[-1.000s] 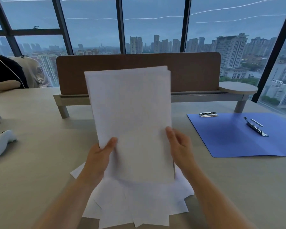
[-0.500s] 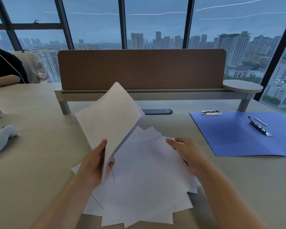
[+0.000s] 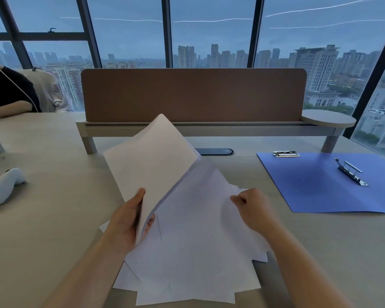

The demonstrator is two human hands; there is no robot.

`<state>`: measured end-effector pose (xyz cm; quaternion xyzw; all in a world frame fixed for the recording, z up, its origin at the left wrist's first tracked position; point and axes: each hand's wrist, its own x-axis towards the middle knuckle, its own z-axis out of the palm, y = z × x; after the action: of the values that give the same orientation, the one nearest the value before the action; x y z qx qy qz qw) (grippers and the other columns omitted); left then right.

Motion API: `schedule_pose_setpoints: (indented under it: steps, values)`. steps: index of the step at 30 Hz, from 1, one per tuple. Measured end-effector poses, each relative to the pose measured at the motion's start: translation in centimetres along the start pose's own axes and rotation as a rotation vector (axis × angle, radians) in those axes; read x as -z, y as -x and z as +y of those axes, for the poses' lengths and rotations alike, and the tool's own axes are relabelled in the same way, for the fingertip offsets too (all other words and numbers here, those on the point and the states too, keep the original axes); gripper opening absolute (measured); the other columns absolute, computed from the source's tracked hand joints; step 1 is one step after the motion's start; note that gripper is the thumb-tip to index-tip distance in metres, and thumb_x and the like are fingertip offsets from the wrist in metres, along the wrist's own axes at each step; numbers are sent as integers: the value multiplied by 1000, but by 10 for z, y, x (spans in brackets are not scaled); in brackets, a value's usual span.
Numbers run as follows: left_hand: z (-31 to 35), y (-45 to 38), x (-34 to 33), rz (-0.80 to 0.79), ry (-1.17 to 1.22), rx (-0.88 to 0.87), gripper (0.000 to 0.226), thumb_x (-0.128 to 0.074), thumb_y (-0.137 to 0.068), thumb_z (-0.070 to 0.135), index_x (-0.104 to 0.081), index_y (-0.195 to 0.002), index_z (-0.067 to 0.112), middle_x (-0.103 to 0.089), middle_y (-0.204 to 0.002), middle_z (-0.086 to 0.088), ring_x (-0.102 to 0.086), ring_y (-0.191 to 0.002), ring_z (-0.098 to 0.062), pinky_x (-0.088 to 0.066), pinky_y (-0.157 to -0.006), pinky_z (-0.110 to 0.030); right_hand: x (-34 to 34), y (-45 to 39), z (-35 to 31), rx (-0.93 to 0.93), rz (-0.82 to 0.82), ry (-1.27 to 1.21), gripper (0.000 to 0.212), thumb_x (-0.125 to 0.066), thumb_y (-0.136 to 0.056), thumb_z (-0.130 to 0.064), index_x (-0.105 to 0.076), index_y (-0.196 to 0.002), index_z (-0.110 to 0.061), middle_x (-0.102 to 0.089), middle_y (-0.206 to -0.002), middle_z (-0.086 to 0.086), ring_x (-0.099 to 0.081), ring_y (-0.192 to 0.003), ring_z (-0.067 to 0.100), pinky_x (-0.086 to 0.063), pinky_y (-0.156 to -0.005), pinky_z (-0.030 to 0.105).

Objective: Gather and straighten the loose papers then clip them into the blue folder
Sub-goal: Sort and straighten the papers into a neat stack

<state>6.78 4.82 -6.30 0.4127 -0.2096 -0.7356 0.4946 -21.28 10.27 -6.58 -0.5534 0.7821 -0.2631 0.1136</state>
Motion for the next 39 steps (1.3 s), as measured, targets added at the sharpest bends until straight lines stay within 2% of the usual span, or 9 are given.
schedule_pose_setpoints:
  steps: [5,7,11,15,24,29,33,36,39]
  values:
    - [0,3,-1,10,-163,-44,28,-67,-90,38,-70,-87,11,-70,-61,-1,-61,-41,-15,-51,-45,-21,5,6,-2,53,176,53,50,-45,-102,-37,-39,-56,-19,-45,-51,-3,-44,-50,21,-30,-48,29]
    - [1,1,1,28,-249,-101,36,-71,-84,45,-74,-97,12,-77,-83,-3,-72,-67,-20,-58,-67,-32,8,5,-4,66,217,-18,43,-44,-102,-31,-46,-61,-17,-49,-55,0,-48,-54,24,-30,-49,30]
    - [2,5,-2,57,-374,-266,23,-73,-83,37,-73,-97,19,-79,-93,2,-71,-92,-24,-55,-80,-38,11,-2,-7,-53,147,-488,33,-49,-102,-16,-55,-72,-3,-43,-60,3,-37,-56,17,-26,-52,29]
    - [-4,11,-8,-14,-440,-312,31,-74,-81,29,-74,-108,13,-77,-105,-6,-70,-102,-30,-51,-97,-48,6,-1,-9,-214,4,-844,24,-53,-99,-20,-73,-88,-14,-71,-93,22,-58,-76,24,-44,-71,35]
    - [-12,12,-8,-95,-577,-374,21,-69,-89,27,-73,-108,19,-78,-105,5,-71,-102,-18,-52,-97,-41,2,5,-18,-221,-272,-1208,31,-42,-103,-8,-71,-114,-11,-78,-103,11,-75,-79,19,-58,-60,27]
    - [-9,6,-4,-92,-764,-557,18,-67,-92,21,-69,-101,37,-75,-95,24,-70,-89,0,-51,-78,-25,0,5,-16,-170,-317,-1111,33,-43,-104,-13,-74,-114,-18,-78,-102,5,-70,-83,20,-56,-73,30]
    - [-6,-3,4,-45,-805,-605,35,-74,-83,27,-66,-112,45,-74,-103,19,-69,-99,-12,-53,-81,-29,-1,5,-22,-134,-186,-934,30,-48,-103,-17,-78,-104,-25,-79,-93,-8,-70,-88,12,-55,-76,24]
    - [-1,-11,12,-40,-639,-456,56,-75,-76,24,-58,-127,38,-72,-118,4,-70,-104,-22,-55,-91,-45,-3,3,-19,-172,-134,-900,28,-51,-100,-19,-78,-106,-27,-76,-99,-10,-67,-105,22,-52,-102,45]
    - [4,-20,18,-6,-433,-199,40,-74,-83,18,-64,-123,16,-75,-108,-12,-73,-92,-28,-59,-83,-42,2,4,-17,-311,-129,-1062,20,-57,-99,-18,-71,-114,-19,-65,-113,2,-60,-114,31,-53,-99,52]
